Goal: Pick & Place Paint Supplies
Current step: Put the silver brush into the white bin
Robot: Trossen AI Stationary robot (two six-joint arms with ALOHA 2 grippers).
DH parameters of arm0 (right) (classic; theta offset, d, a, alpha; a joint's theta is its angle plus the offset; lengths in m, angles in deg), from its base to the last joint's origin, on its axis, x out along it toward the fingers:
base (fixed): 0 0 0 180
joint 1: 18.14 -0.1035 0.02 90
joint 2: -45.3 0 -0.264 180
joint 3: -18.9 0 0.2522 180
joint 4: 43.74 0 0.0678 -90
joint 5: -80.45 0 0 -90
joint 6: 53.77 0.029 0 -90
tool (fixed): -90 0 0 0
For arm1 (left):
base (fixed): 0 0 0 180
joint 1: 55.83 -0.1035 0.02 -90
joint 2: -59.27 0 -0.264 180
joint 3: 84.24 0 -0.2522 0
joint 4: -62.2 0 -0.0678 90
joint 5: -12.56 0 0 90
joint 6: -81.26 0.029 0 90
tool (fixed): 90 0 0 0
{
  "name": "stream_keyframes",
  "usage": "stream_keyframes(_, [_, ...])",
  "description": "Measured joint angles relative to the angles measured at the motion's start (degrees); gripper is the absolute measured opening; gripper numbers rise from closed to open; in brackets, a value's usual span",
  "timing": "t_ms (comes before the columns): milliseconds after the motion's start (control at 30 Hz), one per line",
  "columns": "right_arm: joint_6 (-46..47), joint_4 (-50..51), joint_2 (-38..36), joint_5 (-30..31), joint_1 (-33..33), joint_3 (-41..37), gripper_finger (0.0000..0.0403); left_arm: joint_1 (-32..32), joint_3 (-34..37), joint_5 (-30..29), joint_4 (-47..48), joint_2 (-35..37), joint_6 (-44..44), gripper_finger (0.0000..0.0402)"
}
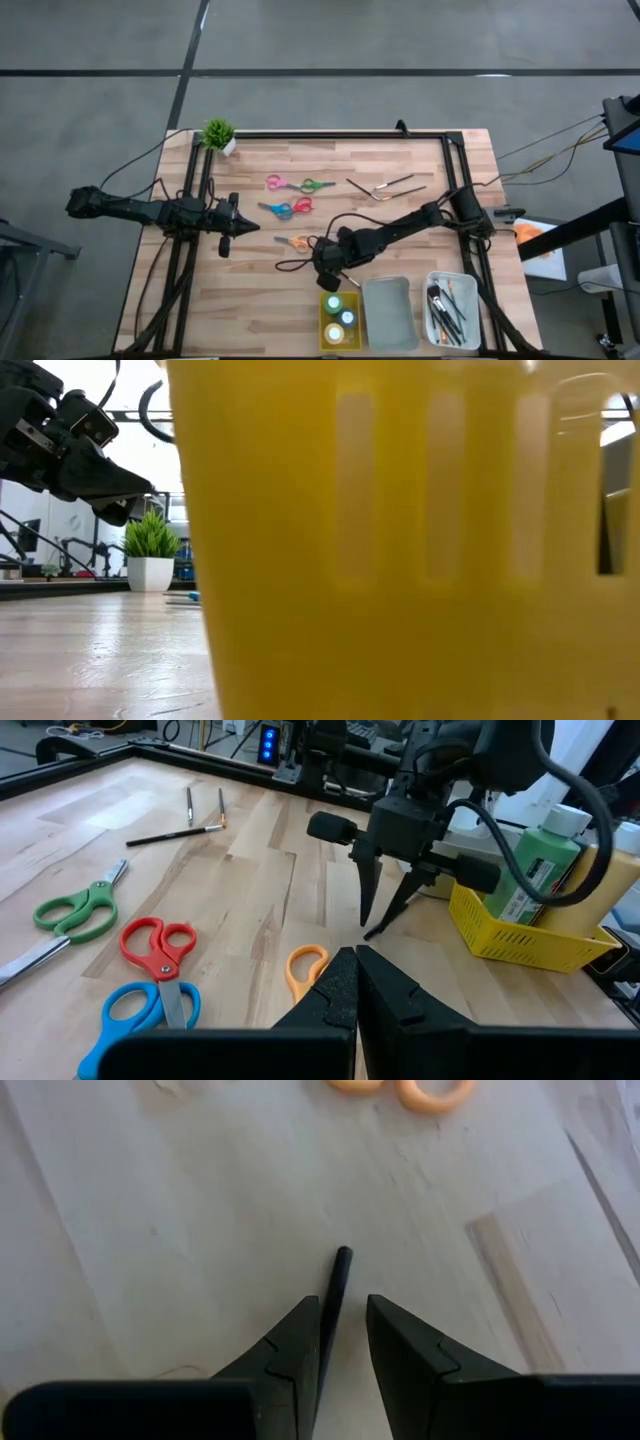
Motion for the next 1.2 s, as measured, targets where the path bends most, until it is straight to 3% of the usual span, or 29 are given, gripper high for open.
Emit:
stream_keyframes(367, [1.7, 2.4, 0.0, 0.1, 0.1, 0.0, 0.0083, 0.0, 0.0, 0.0, 0.0, 0.0, 0.0, 0.0])
stream_keyframes(700, [2.2, 2.8, 0.0, 0.3, 0.2, 0.0, 0.0014, 0.0, 0.0, 0.0, 0.0, 0.0, 0.0, 0.0])
stream_keyframes(1200, [2.2, 2.8, 0.0, 0.3, 0.3, 0.0, 0.001, 0.0, 0.0, 0.0, 0.0, 0.0, 0.0, 0.0])
